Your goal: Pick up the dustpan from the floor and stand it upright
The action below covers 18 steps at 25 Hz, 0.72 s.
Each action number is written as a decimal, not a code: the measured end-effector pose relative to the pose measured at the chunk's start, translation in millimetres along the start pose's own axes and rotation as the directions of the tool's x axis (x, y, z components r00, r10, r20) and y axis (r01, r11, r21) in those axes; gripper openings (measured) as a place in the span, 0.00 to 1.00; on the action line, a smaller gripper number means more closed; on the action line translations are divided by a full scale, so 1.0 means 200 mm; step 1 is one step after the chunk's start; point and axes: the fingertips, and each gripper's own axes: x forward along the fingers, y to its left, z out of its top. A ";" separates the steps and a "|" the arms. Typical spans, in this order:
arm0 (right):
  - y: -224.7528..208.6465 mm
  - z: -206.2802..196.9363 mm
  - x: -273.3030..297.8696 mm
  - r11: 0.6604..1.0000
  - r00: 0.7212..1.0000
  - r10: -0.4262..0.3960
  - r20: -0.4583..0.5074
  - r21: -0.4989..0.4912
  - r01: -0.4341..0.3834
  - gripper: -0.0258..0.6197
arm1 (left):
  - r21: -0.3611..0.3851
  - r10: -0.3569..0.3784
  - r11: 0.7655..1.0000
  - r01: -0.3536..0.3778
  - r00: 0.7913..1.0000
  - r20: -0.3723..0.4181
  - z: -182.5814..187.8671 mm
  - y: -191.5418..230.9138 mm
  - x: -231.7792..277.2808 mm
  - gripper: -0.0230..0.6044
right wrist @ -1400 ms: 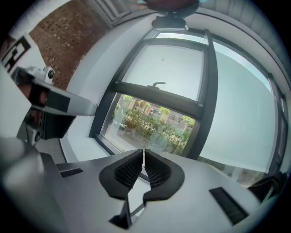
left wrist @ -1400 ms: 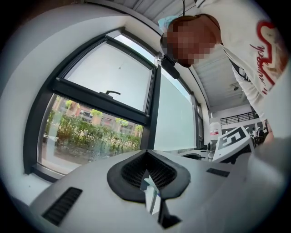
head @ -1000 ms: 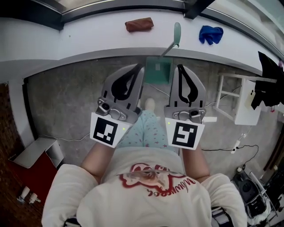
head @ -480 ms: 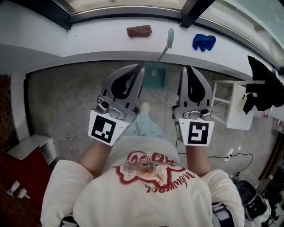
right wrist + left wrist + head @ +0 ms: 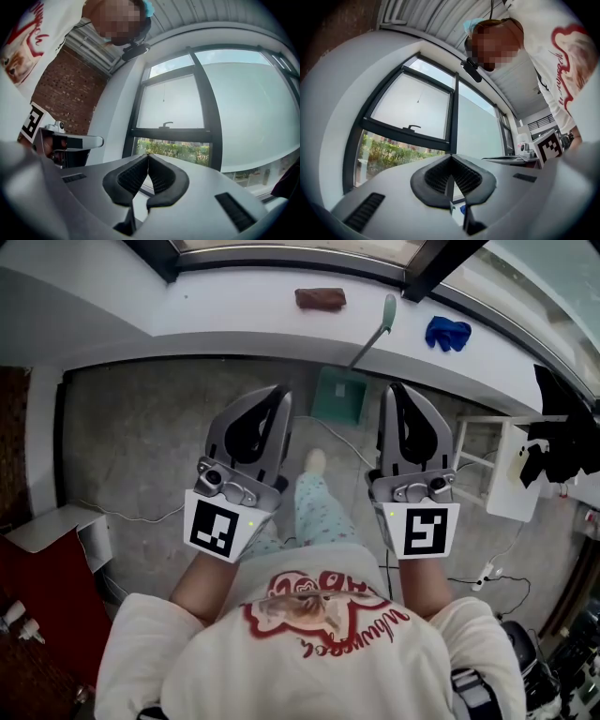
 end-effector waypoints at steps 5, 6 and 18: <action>0.41 0.07 -0.28 1.000 1.000 0.017 0.008 0.019 -0.017 0.08 | -0.010 0.029 1.000 -0.029 1.000 -0.004 0.11 -0.07 -0.50 0.07; 0.50 0.09 -0.37 1.000 1.000 0.017 0.014 0.021 -0.017 0.08 | -0.002 0.029 1.000 -0.029 1.000 -0.006 0.15 -0.08 -0.63 0.07; 1.23 0.54 -1.22 1.000 0.999 -0.025 -0.029 -0.011 0.025 0.08 | -0.028 -0.062 0.998 0.060 0.996 -0.059 0.51 -0.40 -1.60 0.07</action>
